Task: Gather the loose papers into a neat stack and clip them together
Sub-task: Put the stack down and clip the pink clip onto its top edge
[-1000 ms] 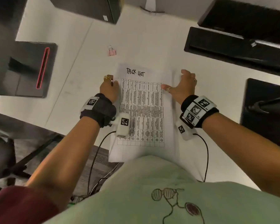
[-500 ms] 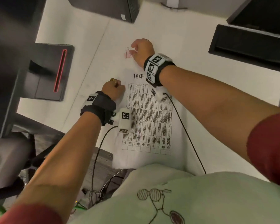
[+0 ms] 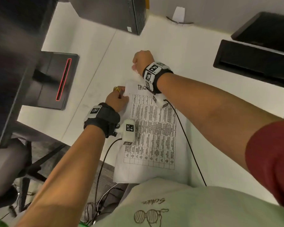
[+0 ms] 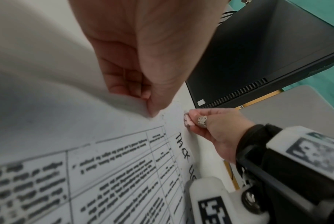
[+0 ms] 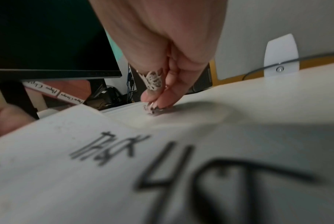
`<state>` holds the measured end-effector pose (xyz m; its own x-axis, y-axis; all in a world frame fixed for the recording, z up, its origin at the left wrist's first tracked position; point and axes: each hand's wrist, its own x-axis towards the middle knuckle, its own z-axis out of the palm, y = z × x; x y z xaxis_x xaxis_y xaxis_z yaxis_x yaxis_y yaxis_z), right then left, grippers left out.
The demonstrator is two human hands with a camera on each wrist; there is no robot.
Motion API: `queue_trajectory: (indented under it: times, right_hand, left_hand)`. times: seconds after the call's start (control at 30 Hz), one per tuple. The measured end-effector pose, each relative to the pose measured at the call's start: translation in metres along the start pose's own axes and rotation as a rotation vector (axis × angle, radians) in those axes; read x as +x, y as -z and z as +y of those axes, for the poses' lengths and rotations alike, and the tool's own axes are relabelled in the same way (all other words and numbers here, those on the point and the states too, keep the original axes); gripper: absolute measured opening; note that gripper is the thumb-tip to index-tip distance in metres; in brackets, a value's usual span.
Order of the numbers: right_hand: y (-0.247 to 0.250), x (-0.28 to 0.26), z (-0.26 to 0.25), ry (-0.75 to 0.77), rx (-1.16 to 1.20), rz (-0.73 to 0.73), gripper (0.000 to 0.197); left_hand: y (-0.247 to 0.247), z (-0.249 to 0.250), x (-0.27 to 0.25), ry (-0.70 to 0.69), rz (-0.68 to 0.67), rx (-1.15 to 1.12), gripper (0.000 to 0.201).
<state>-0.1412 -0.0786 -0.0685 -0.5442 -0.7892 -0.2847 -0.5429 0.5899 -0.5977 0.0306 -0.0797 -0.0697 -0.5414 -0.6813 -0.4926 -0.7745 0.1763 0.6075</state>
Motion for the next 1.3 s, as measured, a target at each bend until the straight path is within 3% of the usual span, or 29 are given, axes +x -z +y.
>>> queue_trajectory:
  times: [0.17,0.33,0.5,0.67,0.8,1.0,1.3]
  right_hand:
    - [0.016,-0.009,0.015,-0.064,-0.048,-0.035,0.025]
    - [0.034,-0.027,0.015,-0.136,-0.104,-0.084,0.036]
    - [0.031,-0.063,0.006,-0.057,0.148,-0.085,0.052]
    - [0.008,-0.084,0.005,-0.073,0.130,-0.174,0.059]
    - [-0.002,-0.090,0.007,-0.044,0.031,-0.214,0.054]
    - [-0.013,-0.093,0.006,-0.051,0.161,-0.150,0.050]
    - [-0.018,-0.093,0.004,-0.103,0.067,-0.289,0.045]
  left_hand:
    - [-0.002,0.000,-0.004,-0.024,0.025,-0.069,0.036]
    - [-0.003,-0.002,0.000,-0.064,0.028,-0.025,0.035]
    - [-0.009,-0.007,-0.003,-0.092,0.127,-0.101,0.048]
    - [-0.014,-0.011,-0.005,-0.152,0.122,-0.033,0.019]
    - [-0.014,-0.009,-0.005,-0.119,0.115,-0.095,0.022]
    - [-0.013,-0.008,-0.006,-0.095,0.074,-0.256,0.018]
    - [-0.016,-0.010,-0.004,-0.141,0.149,-0.053,0.006]
